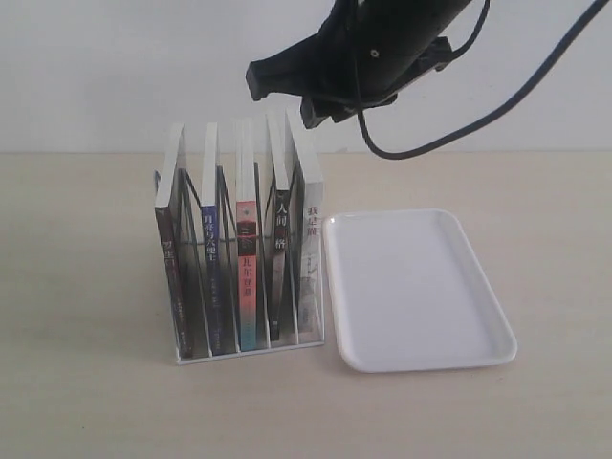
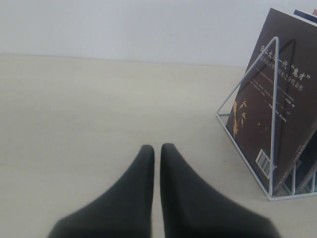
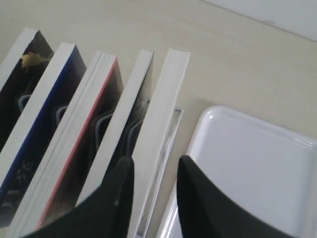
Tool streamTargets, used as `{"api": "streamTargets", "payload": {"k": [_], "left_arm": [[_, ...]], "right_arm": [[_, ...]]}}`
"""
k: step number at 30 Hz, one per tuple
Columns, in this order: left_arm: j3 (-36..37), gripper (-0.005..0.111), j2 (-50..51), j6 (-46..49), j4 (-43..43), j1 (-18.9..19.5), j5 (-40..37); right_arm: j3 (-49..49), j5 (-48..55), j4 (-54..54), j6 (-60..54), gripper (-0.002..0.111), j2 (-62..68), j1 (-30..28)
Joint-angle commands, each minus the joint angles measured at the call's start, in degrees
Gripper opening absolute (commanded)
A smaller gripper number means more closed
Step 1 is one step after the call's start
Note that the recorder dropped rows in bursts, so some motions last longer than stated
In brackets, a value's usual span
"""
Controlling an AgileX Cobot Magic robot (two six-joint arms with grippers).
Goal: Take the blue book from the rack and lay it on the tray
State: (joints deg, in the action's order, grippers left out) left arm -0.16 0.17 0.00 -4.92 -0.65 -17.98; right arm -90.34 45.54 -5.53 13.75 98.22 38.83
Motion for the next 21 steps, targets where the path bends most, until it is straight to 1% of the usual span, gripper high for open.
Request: {"api": "streamTargets", "payload": {"k": [1, 9, 11, 12, 14, 16, 17, 19, 21], "left_arm": [[0.2, 0.005, -0.2, -0.4, 0.0, 0.2, 0.5], [0.2, 0.005, -0.2, -0.4, 0.0, 0.2, 0.5], [0.2, 0.005, -0.2, -0.4, 0.0, 0.2, 0.5], [0.2, 0.005, -0.2, -0.4, 0.0, 0.2, 0.5], [0.2, 0.005, -0.2, -0.4, 0.0, 0.2, 0.5], [0.2, 0.005, -0.2, -0.4, 0.0, 0.2, 0.5], [0.2, 0.005, -0.2, -0.4, 0.0, 0.2, 0.5], [0.2, 0.005, -0.2, -0.4, 0.0, 0.2, 0.5], [0.2, 0.005, -0.2, -0.4, 0.0, 0.2, 0.5]], "right_arm": [[-0.5, -2.1, -1.2, 1.4, 0.03, 1.1, 0.0], [-0.5, -3.3, -1.1, 1.7, 0.03, 4.5, 0.0], [-0.5, -3.9, -1.0, 1.8, 0.032, 4.5, 0.0], [-0.5, -3.9, -1.0, 1.8, 0.043, 4.5, 0.0], [-0.5, -3.8, -1.0, 1.8, 0.061, 4.5, 0.0], [-0.5, -3.5, -1.0, 1.8, 0.057, 4.5, 0.0], [-0.4, -3.2, -1.0, 1.8, 0.049, 4.7, 0.0], [-0.3, -2.5, -1.0, 1.8, 0.042, 5.4, 0.0], [-0.3, -1.8, -1.1, 1.8, 0.04, 7.2, 0.0]]}}
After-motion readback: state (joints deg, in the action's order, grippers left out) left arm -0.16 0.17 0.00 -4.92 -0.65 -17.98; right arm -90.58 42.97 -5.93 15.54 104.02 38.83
